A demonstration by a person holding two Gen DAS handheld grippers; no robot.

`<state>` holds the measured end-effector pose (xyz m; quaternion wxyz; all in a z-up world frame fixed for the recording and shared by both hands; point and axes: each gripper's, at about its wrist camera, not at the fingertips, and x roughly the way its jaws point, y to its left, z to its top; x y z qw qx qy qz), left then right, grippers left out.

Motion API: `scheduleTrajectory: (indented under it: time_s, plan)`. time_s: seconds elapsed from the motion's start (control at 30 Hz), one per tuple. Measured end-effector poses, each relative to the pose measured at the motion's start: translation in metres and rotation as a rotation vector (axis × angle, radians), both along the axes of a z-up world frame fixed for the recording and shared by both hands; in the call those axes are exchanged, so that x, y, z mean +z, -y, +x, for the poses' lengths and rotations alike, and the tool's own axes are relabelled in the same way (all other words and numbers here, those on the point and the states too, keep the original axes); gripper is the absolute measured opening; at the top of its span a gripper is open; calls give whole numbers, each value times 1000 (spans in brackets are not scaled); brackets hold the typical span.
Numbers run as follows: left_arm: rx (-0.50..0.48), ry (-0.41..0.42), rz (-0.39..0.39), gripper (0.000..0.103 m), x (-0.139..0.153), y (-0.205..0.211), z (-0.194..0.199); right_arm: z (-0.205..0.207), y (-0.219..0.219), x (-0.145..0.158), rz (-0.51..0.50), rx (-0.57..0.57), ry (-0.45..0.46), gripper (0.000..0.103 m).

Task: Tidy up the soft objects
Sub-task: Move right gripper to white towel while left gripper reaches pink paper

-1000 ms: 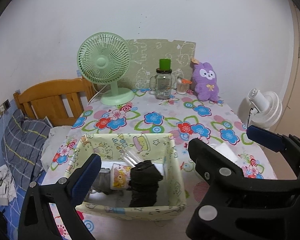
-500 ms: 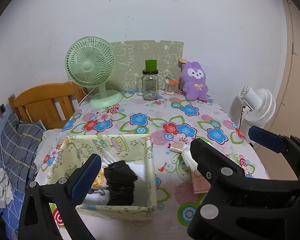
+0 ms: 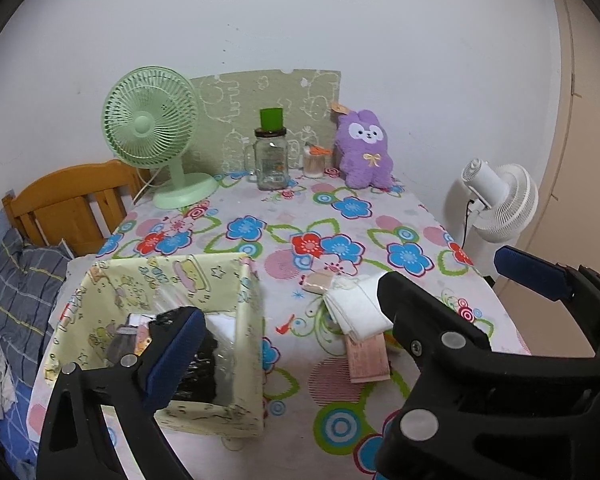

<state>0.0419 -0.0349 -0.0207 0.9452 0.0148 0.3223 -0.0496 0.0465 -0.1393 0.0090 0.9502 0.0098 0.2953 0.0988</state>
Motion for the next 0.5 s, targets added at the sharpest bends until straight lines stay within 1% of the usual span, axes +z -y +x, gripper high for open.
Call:
scheduleTrajectory:
  time_s: [0.2,0.5]
  plan:
    - [-20,-32,-5,94,-13,14,3,2,15,-14,6,-2,-8,93]
    - [-32,-76,-6,90,-31,31,13,12,37,-34,28,-33,-49,93]
